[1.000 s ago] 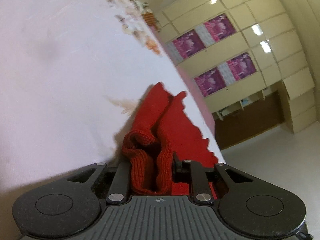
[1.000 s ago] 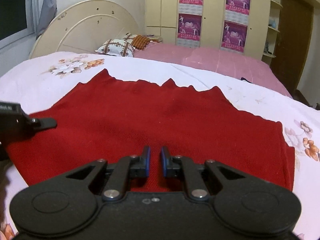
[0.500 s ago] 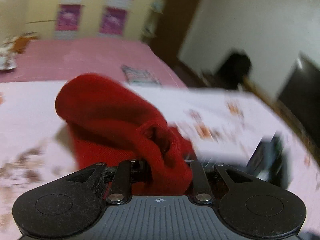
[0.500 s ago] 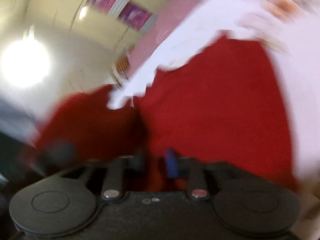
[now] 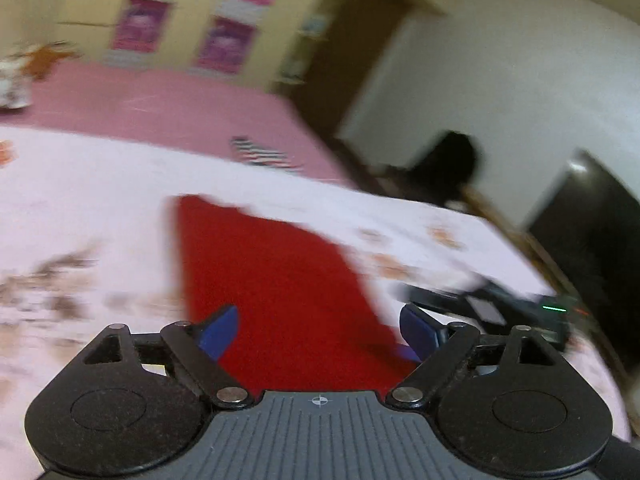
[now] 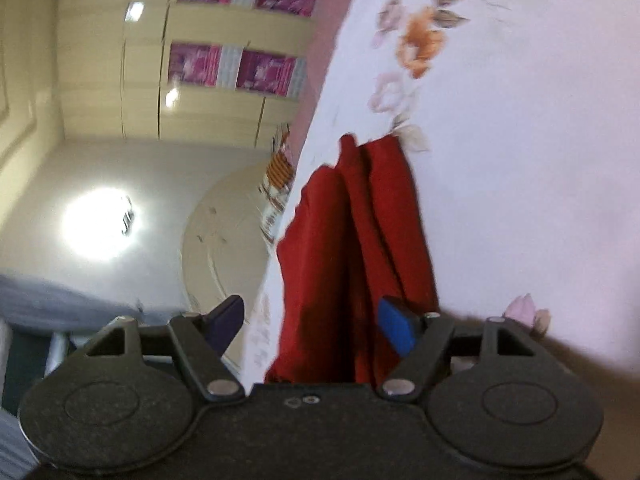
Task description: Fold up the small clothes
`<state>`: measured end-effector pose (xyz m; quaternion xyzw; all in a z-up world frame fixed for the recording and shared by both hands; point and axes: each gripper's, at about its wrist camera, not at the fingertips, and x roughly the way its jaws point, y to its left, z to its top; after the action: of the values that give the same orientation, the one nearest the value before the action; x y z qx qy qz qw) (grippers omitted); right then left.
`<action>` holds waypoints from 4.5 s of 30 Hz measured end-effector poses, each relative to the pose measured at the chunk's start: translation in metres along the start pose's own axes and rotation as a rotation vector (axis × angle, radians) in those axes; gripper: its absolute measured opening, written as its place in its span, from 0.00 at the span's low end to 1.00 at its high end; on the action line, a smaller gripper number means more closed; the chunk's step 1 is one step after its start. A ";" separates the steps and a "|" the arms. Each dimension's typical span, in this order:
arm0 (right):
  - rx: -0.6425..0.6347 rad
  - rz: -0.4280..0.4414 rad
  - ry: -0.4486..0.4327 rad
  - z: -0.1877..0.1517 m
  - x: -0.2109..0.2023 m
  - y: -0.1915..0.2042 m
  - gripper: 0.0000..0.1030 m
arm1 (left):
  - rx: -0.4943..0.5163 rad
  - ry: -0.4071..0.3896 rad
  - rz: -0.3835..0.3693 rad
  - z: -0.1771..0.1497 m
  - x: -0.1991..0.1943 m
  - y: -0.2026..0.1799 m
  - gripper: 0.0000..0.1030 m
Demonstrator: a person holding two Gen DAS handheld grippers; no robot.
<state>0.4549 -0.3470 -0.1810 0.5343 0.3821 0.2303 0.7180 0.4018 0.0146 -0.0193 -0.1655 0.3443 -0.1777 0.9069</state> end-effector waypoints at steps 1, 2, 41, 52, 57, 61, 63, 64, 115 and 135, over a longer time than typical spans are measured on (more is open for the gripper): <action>-0.041 -0.029 0.009 0.000 0.003 0.006 0.71 | -0.046 0.024 0.046 0.002 0.006 0.015 0.84; -0.085 -0.064 0.020 0.000 0.007 0.013 0.71 | -0.080 0.042 0.055 0.003 0.012 0.026 0.84; -0.785 -0.500 0.023 -0.049 0.028 0.082 0.29 | 0.096 0.133 0.205 0.008 0.082 0.017 0.84; -0.584 -0.404 -0.072 0.015 0.027 0.068 0.24 | 0.066 0.129 0.182 0.006 0.080 0.023 0.84; -0.852 -0.393 -0.103 0.003 0.037 0.094 0.08 | 0.094 0.110 0.201 0.001 0.076 0.020 0.84; -0.886 -0.548 -0.031 0.009 0.061 0.070 0.12 | 0.092 0.104 0.200 0.000 0.074 0.020 0.85; -0.842 -0.566 -0.058 0.009 0.049 0.079 0.48 | 0.090 0.077 0.181 0.000 0.060 0.020 0.85; -0.823 -0.576 -0.088 0.006 0.039 0.086 0.59 | 0.088 0.057 0.166 -0.002 0.050 0.020 0.85; -0.258 -0.276 -0.083 -0.110 -0.039 0.033 0.08 | 0.160 0.002 0.309 -0.120 -0.022 0.001 0.85; -0.920 -0.654 0.019 -0.141 -0.005 0.070 0.13 | 0.240 0.138 0.336 -0.112 -0.019 -0.016 0.84</action>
<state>0.3454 -0.2452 -0.1321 0.0179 0.3943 0.1435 0.9075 0.3087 -0.0105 -0.0809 0.0160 0.4045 -0.0749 0.9113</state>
